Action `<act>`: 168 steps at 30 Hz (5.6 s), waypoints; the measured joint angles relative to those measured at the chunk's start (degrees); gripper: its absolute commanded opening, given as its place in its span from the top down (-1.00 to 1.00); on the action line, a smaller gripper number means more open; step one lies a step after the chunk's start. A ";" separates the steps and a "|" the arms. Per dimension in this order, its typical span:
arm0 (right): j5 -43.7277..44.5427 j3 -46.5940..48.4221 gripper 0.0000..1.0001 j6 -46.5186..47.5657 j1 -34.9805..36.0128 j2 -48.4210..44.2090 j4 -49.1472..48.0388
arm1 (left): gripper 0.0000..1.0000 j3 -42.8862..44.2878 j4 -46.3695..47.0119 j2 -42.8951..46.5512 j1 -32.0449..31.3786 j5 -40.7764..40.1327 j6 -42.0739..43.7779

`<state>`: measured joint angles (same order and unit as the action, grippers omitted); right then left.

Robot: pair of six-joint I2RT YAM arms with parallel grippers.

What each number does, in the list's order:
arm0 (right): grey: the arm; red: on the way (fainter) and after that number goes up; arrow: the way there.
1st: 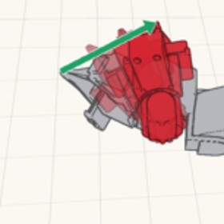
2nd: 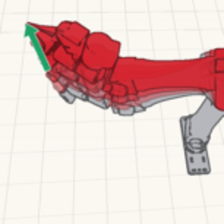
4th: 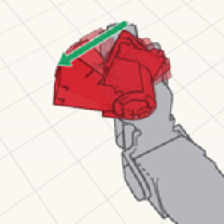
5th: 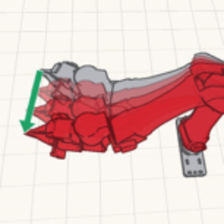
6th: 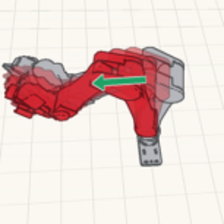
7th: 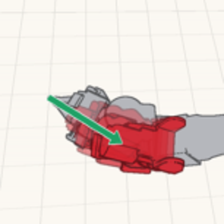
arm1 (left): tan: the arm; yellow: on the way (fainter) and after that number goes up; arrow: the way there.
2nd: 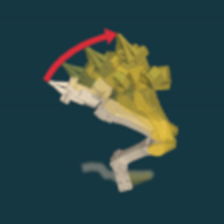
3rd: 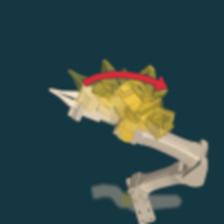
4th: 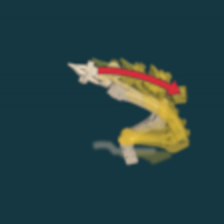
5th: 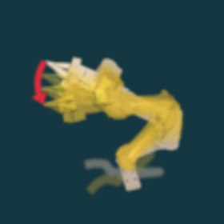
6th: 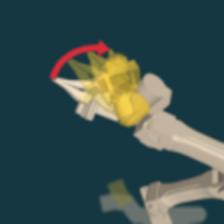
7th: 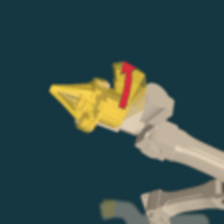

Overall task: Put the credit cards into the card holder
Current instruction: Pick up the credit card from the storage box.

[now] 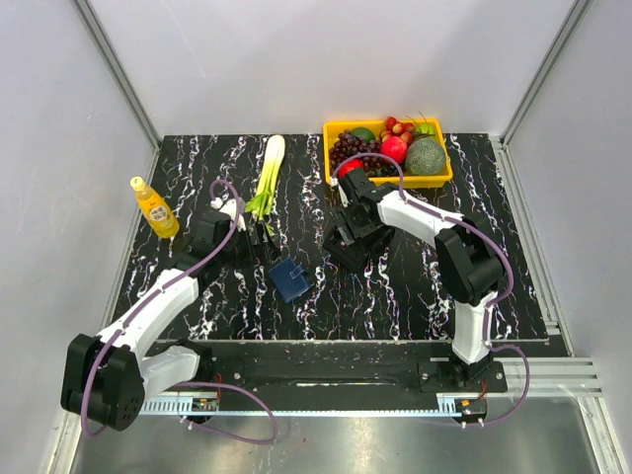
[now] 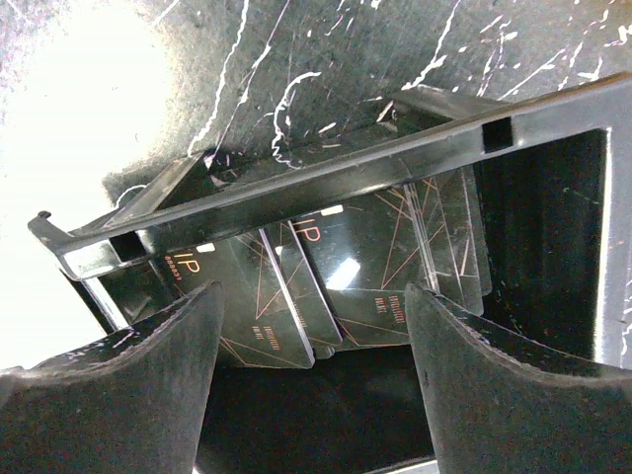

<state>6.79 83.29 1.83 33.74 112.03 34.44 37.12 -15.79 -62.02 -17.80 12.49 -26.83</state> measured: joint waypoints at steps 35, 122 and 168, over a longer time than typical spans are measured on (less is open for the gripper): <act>6.21 7.45 -0.03 -4.90 4.00 6.60 11.47 | -0.98 -0.02 1.38 -0.42 0.00 1.07 -0.02; -25.16 -6.47 -0.99 8.70 -9.75 -4.76 -4.52 | -0.98 -2.69 2.78 -0.33 0.00 2.27 0.02; -21.14 -6.19 -0.99 10.12 -2.01 -2.99 -5.95 | -0.98 8.85 34.29 -26.21 -1.49 0.59 1.92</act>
<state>-14.35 77.10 11.94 31.73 109.03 28.49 45.98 18.50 -88.23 -19.29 13.08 -24.91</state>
